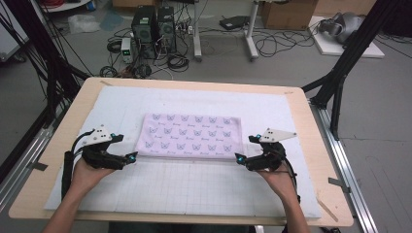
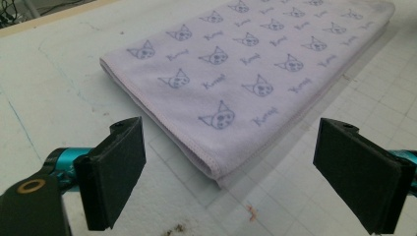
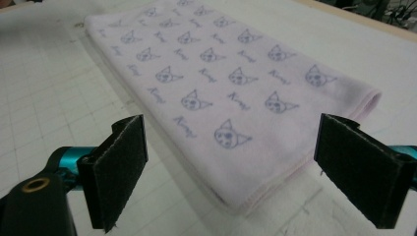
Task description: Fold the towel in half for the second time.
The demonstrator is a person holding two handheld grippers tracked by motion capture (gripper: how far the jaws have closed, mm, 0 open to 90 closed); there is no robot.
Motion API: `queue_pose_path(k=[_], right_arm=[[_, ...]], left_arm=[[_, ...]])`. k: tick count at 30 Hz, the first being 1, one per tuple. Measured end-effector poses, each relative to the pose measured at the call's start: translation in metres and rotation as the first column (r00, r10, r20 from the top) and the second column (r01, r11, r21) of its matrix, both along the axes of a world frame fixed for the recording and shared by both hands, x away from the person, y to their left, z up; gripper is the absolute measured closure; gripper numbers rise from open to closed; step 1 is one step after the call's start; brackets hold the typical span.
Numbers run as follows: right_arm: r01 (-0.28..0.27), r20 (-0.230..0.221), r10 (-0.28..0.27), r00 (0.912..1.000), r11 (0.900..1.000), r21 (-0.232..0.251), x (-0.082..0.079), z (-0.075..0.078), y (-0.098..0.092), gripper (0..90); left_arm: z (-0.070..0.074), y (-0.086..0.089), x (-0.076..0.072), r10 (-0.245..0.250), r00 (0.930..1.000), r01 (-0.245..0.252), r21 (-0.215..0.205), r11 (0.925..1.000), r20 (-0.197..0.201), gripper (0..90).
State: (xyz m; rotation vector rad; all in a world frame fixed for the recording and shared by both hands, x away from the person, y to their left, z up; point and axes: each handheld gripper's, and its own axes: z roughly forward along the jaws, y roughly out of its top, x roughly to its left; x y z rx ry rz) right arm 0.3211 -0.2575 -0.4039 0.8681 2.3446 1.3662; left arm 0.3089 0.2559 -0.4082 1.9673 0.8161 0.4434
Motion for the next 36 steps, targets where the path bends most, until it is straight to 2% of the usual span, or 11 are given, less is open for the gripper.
queue_pose_path(k=[6,16,19,31,36], right_arm=[[0.017,0.006,-0.017,0.9998,1.0,-0.001,-0.012,-0.004,-0.005,12.0],[0.024,0.023,-0.024,0.9995,1.0,-0.011,-0.038,-0.007,-0.014,12.1],[0.033,0.025,-0.033,0.9992,0.999,0.0,-0.045,-0.008,-0.017,12.1],[0.052,0.027,-0.052,0.9983,0.999,-0.001,-0.067,-0.012,-0.025,12.0],[0.05,0.029,-0.05,0.9983,0.999,-0.006,-0.075,-0.013,-0.028,12.1]], left_arm=[[-0.003,0.003,-0.012,0.0,1.0,0.0,0.008,1.0,0.003,12.8],[-0.007,0.009,-0.03,0.009,0.9999,-0.009,-0.002,1.0,0.01,12.8],[-0.009,0.012,-0.034,0.019,0.9998,-0.019,-0.001,0.9998,0.005,12.8],[-0.014,0.017,-0.048,0.026,0.9997,-0.026,0.0,0.9997,-0.002,12.9],[-0.015,0.017,-0.052,0.023,0.9997,-0.023,0.013,0.9996,-0.001,12.9]])
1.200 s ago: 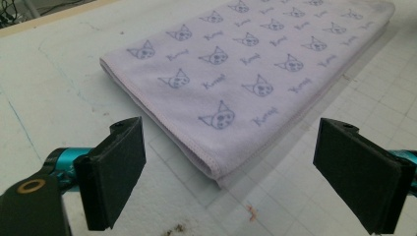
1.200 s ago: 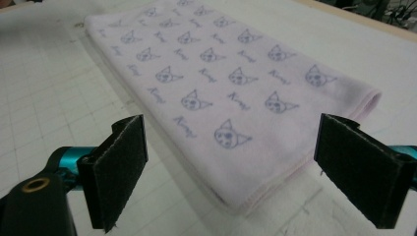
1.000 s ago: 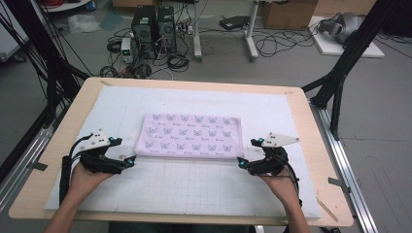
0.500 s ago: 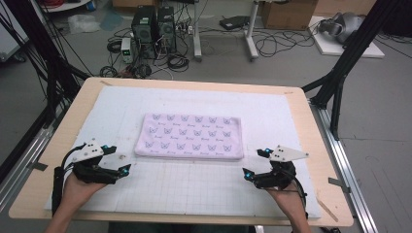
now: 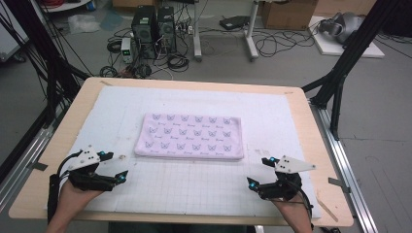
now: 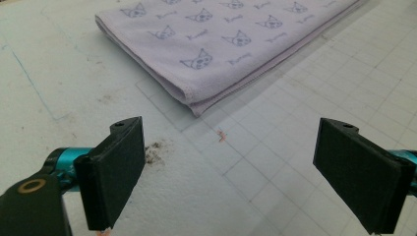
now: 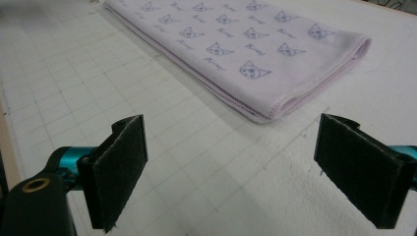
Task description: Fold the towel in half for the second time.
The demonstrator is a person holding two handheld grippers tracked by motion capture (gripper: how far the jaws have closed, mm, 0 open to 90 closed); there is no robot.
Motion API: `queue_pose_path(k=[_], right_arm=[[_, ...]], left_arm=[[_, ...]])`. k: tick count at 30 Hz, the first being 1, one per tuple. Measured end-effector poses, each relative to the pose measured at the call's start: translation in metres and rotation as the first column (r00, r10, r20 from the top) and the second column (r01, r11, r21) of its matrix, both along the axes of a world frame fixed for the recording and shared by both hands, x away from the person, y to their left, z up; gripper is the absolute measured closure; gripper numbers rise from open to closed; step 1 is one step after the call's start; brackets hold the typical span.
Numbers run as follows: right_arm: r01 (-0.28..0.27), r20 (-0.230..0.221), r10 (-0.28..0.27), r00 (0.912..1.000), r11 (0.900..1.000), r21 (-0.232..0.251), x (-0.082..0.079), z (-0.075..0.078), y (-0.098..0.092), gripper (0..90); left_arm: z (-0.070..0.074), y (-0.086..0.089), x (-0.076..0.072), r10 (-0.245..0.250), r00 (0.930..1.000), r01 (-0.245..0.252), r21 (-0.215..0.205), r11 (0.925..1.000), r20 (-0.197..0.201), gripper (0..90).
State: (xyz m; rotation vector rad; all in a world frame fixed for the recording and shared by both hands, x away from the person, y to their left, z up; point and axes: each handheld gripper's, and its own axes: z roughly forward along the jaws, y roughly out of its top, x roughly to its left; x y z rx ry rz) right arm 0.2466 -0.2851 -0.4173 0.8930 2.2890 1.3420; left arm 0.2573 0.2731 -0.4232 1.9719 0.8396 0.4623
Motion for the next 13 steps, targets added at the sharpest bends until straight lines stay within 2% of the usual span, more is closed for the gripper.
queue_pose_path(k=[13], right_arm=[[-0.011,0.003,0.011,0.9999,1.0,-0.002,-0.0007,-0.0027,0.0027,12.0]], left_arm=[[-0.0001,-0.0026,0.0002,-0.004,1.0,0.004,0.001,1.0,0.006,12.9]])
